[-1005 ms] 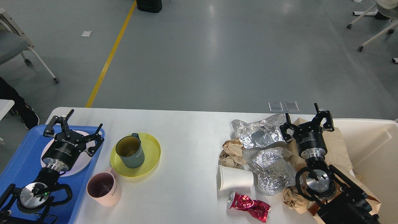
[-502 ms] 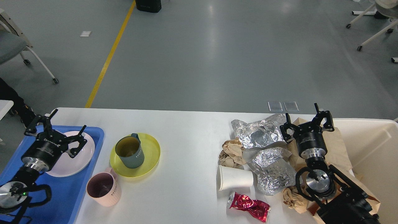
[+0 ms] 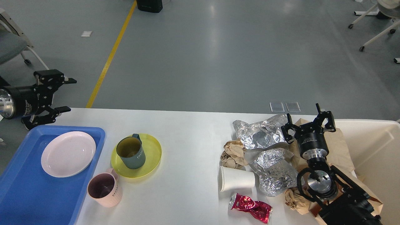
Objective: Tidy desktop
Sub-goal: 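Raise the left gripper off the blue tray and swing it toward the pink mug, then lower the left gripper onto the pink mug and grasp it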
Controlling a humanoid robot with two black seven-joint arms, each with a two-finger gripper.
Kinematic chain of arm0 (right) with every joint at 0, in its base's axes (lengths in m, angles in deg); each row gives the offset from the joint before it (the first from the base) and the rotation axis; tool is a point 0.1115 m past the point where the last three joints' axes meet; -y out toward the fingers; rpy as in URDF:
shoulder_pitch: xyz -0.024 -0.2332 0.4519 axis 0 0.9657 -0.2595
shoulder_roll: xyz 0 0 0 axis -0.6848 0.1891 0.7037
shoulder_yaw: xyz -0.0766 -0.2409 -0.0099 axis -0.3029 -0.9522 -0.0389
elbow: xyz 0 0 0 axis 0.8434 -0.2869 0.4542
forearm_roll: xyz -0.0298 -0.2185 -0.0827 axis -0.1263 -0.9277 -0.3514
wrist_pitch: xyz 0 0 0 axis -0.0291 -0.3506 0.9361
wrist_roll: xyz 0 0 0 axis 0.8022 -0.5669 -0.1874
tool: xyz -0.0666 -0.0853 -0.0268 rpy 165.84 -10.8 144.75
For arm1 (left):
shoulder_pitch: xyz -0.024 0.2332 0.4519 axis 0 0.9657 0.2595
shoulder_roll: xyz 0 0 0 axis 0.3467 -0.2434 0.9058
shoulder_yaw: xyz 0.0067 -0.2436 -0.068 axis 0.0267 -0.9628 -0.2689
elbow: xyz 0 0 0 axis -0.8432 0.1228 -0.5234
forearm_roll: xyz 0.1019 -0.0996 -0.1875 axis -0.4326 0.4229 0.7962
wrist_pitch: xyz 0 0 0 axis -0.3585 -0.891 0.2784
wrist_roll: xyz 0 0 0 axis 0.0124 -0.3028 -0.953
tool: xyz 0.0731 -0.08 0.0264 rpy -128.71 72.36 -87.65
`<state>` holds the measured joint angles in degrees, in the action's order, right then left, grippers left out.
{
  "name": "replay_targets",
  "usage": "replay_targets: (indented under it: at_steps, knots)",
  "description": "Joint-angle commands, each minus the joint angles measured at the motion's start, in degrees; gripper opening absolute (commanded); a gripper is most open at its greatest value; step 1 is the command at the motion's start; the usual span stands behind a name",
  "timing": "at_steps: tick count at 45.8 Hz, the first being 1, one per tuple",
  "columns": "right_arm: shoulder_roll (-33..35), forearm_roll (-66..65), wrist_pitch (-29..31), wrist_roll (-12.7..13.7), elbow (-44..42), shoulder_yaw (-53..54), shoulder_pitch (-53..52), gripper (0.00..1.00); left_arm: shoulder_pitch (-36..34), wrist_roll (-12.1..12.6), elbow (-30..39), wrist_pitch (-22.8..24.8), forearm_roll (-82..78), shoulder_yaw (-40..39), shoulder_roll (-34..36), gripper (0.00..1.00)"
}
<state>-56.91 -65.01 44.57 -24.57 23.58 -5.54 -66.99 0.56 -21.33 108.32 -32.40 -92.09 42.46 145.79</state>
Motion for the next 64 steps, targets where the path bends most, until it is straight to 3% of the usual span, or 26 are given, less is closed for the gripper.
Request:
replay_targets:
  at_steps: [1, 5, 8, 12, 18, 24, 31, 35, 38, 48, 64]
  knots:
    - [0.0, 0.0, 0.0, 0.0, 0.0, 0.0, 0.0, 1.00, -19.1, -0.7, 0.5, 1.9, 0.0, 25.7, -3.5, 0.97]
    - [0.0, 0.0, 0.0, 0.0, 0.0, 0.0, 0.0, 1.00, -29.6, -1.0, 1.0, 2.0, 0.0, 44.1, -9.6, 0.97]
    - [0.0, 0.0, 0.0, 0.0, 0.0, 0.0, 0.0, 1.00, -36.8, -0.9, 2.4, 2.2, 0.2, 56.0, -18.3, 0.97]
    - [0.0, 0.0, 0.0, 0.0, 0.0, 0.0, 0.0, 1.00, -43.9, -0.8, 6.3, 2.9, 2.2, 66.5, -28.3, 0.96]
    - [0.0, 0.0, 0.0, 0.0, 0.0, 0.0, 0.0, 1.00, -52.0, -0.3, 14.7, 5.4, 8.7, 72.7, -34.0, 0.96]
    - [0.0, 0.0, 0.0, 0.0, 0.0, 0.0, 0.0, 1.00, -66.4, -0.9, 28.4, 5.4, 10.1, 77.0, -41.6, 0.96]
    - [0.0, 0.0, 0.0, 0.0, 0.0, 0.0, 0.1, 1.00, -79.1, -3.7, 39.3, 6.3, 10.0, 77.6, -43.4, 0.96]
    - [0.0, 0.0, 0.0, 0.0, 0.0, 0.0, 0.0, 1.00, -82.5, -7.2, 42.5, 7.4, 9.9, 80.0, -44.4, 0.96]
    - [0.0, 0.0, 0.0, 0.0, 0.0, 0.0, 0.0, 1.00, -84.2, -8.5, 43.0, 8.5, 9.9, 82.0, -44.4, 0.95]
    - [0.0, 0.0, 0.0, 0.0, 0.0, 0.0, 0.0, 1.00, -78.4, -8.5, 42.7, 8.6, 9.8, 82.7, -44.0, 0.96]
    - [0.0, 0.0, 0.0, 0.0, 0.0, 0.0, 0.1, 1.00, -75.5, -8.5, 42.3, 8.4, 9.8, 84.0, -42.7, 0.96]
